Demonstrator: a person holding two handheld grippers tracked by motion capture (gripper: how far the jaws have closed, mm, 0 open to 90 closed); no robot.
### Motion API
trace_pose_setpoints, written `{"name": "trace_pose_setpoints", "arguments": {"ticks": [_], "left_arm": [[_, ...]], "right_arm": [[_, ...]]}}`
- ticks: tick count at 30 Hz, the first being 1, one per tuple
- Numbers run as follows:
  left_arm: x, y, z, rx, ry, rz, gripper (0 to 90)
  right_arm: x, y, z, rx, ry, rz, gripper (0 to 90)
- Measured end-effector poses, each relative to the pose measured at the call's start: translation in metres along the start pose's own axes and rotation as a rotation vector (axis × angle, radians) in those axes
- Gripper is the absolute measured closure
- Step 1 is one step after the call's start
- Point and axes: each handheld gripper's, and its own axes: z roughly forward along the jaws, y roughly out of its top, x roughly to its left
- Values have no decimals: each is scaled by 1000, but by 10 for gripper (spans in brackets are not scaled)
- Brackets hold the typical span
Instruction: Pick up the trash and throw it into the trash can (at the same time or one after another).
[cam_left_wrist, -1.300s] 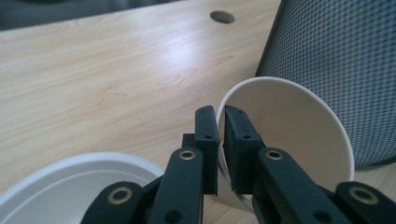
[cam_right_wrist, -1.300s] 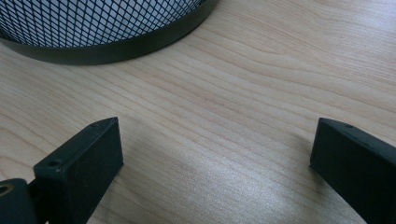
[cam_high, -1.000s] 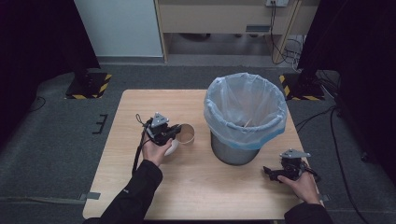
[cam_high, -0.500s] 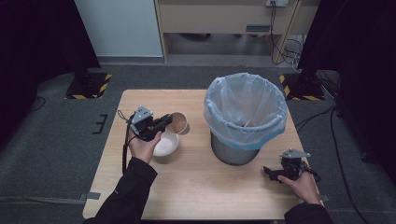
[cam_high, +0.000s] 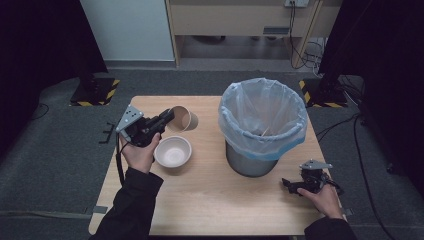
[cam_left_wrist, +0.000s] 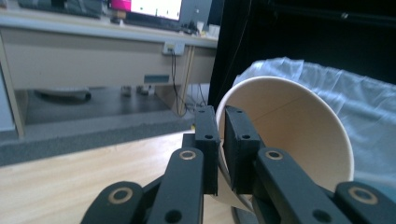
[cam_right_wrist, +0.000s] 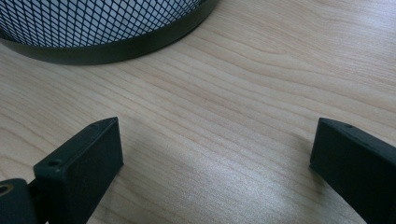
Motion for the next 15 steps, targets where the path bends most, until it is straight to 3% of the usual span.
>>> {"name": "trace_pose_setpoints", "arguments": {"ticks": [15], "left_arm": [[-19, 23, -16, -125, -62, 14, 841]], "right_arm": [[0, 0, 0, 0, 0, 0, 27]]}}
